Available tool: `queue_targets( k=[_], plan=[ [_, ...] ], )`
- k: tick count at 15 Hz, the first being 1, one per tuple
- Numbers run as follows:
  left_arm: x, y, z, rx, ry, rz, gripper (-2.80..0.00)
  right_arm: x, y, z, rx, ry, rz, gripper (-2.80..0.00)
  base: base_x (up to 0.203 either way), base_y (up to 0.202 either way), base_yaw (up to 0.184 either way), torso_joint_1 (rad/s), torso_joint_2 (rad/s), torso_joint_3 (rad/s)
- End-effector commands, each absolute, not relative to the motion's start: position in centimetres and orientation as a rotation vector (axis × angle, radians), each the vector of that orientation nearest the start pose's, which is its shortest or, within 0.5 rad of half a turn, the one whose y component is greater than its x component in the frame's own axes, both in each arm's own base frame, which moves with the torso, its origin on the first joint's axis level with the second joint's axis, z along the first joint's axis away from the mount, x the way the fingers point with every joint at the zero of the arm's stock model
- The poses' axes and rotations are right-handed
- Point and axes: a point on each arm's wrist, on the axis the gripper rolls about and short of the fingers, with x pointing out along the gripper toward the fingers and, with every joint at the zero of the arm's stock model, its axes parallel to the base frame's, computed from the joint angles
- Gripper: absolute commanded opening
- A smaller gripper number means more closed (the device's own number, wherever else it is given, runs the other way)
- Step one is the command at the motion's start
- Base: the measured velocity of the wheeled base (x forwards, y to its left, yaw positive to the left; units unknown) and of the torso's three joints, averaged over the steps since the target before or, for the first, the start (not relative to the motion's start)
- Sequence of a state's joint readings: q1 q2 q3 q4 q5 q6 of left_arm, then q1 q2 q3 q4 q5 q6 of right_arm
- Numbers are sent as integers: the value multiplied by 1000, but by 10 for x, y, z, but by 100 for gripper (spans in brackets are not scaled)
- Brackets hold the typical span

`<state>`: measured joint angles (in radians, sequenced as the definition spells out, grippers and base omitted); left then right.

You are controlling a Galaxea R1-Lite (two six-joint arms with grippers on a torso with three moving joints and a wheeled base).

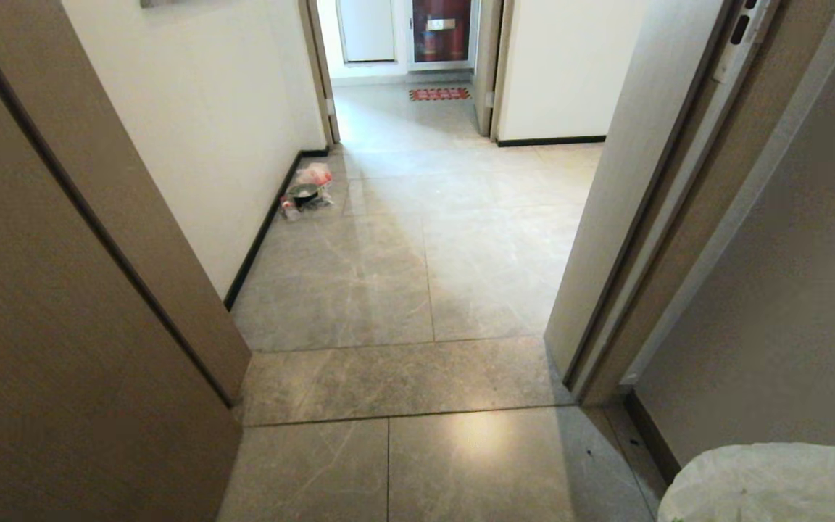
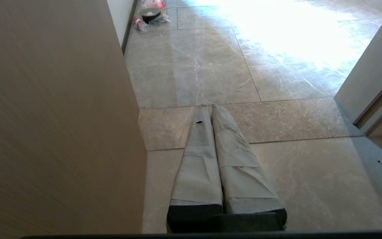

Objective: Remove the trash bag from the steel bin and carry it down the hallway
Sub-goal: Put the trash bag at the door

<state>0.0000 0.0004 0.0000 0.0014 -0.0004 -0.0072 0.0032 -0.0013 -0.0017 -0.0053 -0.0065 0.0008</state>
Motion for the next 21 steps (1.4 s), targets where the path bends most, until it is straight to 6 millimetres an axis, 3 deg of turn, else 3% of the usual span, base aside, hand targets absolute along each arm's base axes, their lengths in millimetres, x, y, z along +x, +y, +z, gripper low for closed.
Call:
queue_targets(
  k=[1, 6, 21],
  plan=[
    [-23, 0, 75, -8, 2, 1, -280, -23, 0, 76, 0, -7, -3, -280, 0, 0, 0, 0, 0, 0],
    [-23, 0, 75, -8, 2, 0, -280, -23, 0, 77, 2, -8, -2, -280, 29, 0, 0, 0, 0, 0],
    [-23, 0, 75, -8, 3, 0, -280, -23, 0, 77, 2, -8, -2, -280, 186, 0, -2, 1, 2, 4]
  ],
)
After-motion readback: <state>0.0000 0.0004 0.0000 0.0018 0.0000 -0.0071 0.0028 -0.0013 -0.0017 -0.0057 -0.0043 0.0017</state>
